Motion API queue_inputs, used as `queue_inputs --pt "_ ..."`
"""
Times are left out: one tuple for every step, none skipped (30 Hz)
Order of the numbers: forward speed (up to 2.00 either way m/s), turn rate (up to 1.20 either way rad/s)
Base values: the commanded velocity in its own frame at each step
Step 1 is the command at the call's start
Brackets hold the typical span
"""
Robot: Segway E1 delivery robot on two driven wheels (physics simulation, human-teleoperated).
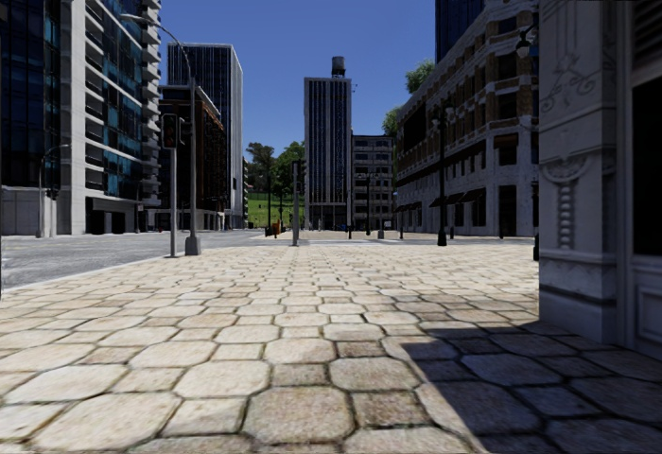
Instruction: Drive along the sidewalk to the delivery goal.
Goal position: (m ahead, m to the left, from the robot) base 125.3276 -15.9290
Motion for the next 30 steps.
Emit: queue_inputs --pt "2.00 0.00" --pt "2.00 0.00" --pt "2.00 0.00" --pt "2.00 0.00" --pt "2.00 0.00" --pt "2.00 0.00" --pt "2.00 0.00" --pt "2.00 0.00" --pt "2.00 0.00" --pt "2.00 0.00" --pt "2.00 0.00" --pt "2.00 0.00" --pt "2.00 0.00" --pt "2.00 0.00" --pt "2.00 0.00" --pt "2.00 0.00" --pt "2.00 0.00" --pt "2.00 0.00" --pt "2.00 0.00" --pt "2.00 0.00" --pt "2.00 0.00" --pt "2.00 0.00" --pt "2.00 0.00" --pt "2.00 0.00" --pt "2.00 0.00" --pt "2.00 0.00" --pt "2.00 0.00" --pt "2.00 0.00" --pt "2.00 0.00" --pt "2.00 0.00"
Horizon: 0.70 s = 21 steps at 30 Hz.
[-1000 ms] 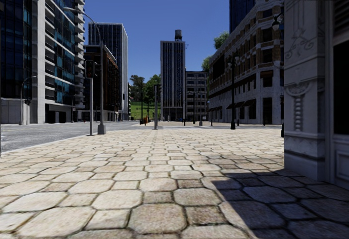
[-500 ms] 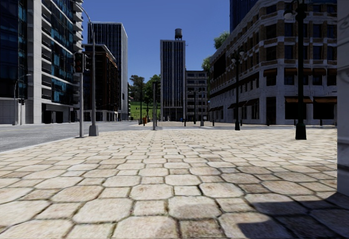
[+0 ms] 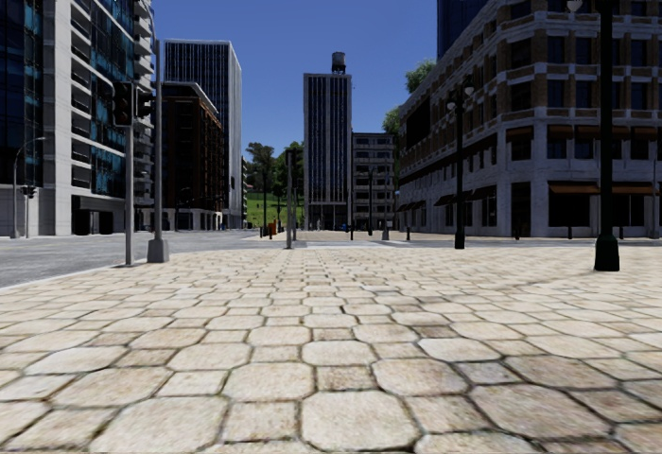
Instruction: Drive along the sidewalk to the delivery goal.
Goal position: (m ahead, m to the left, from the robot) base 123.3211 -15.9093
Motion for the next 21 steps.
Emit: queue_inputs --pt "2.00 0.00" --pt "2.00 0.00" --pt "2.00 0.00" --pt "2.00 0.00" --pt "2.00 0.00" --pt "2.00 0.00" --pt "2.00 0.00" --pt "2.00 0.00" --pt "2.00 0.00" --pt "2.00 0.00" --pt "2.00 0.00" --pt "2.00 0.00" --pt "2.00 0.00" --pt "2.00 0.00" --pt "2.00 0.00" --pt "2.00 0.00" --pt "2.00 0.00" --pt "2.00 0.00" --pt "2.00 0.00" --pt "2.00 0.00" --pt "2.00 0.00"
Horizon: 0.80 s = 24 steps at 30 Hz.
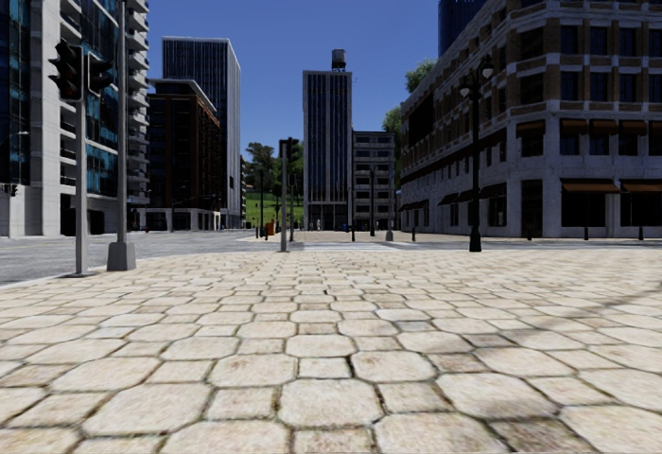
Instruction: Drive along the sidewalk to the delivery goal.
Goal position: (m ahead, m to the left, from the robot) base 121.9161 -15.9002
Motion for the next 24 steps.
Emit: queue_inputs --pt "2.00 0.00" --pt "2.00 0.00" --pt "2.00 0.00" --pt "2.00 0.00" --pt "2.00 0.00" --pt "2.00 0.00" --pt "2.00 0.00" --pt "2.00 0.00" --pt "2.00 0.00" --pt "2.00 0.00" --pt "2.00 0.00" --pt "2.00 0.00" --pt "2.00 0.00" --pt "2.00 0.00" --pt "2.00 0.00" --pt "2.00 0.00" --pt "2.00 0.00" --pt "2.00 0.00" --pt "2.00 0.00" --pt "2.00 0.00" --pt "2.00 0.00" --pt "2.00 0.00" --pt "2.00 0.00" --pt "2.00 0.00"
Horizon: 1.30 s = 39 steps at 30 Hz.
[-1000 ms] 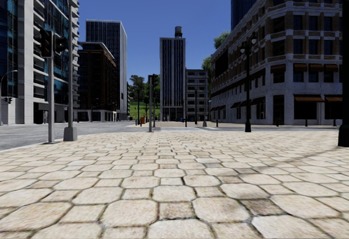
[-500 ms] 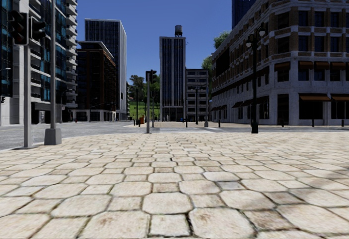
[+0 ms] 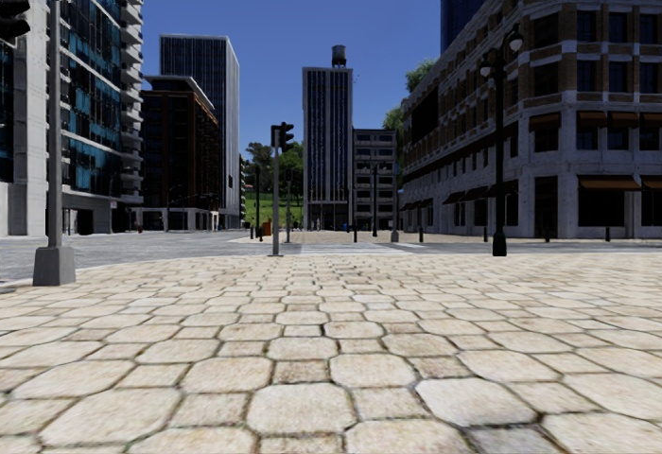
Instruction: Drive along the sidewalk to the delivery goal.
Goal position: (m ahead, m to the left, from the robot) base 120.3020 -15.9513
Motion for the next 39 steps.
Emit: queue_inputs --pt "2.00 0.00" --pt "2.00 0.00" --pt "2.00 0.00" --pt "2.00 0.00" --pt "2.00 0.00" --pt "2.00 0.00" --pt "2.00 0.00" --pt "2.00 0.00" --pt "2.00 0.00" --pt "2.00 0.00" --pt "2.00 0.00" --pt "2.00 0.00" --pt "2.00 0.00" --pt "2.00 0.00" --pt "2.00 0.00" --pt "2.00 0.00" --pt "2.00 0.00" --pt "2.00 0.00" --pt "2.00 0.00" --pt "2.00 0.00" --pt "2.00 0.00" --pt "2.00 0.00" --pt "2.00 0.00" --pt "2.00 0.00" --pt "2.00 0.00" --pt "2.00 0.00" --pt "2.00 0.00" --pt "2.00 0.00" --pt "2.00 0.00" --pt "2.00 0.00" --pt "2.00 0.00" --pt "2.00 0.00" --pt "2.00 0.00" --pt "2.00 0.00" --pt "2.00 0.00" --pt "2.00 0.00" --pt "2.00 0.00" --pt "2.00 0.00" --pt "2.00 0.00"
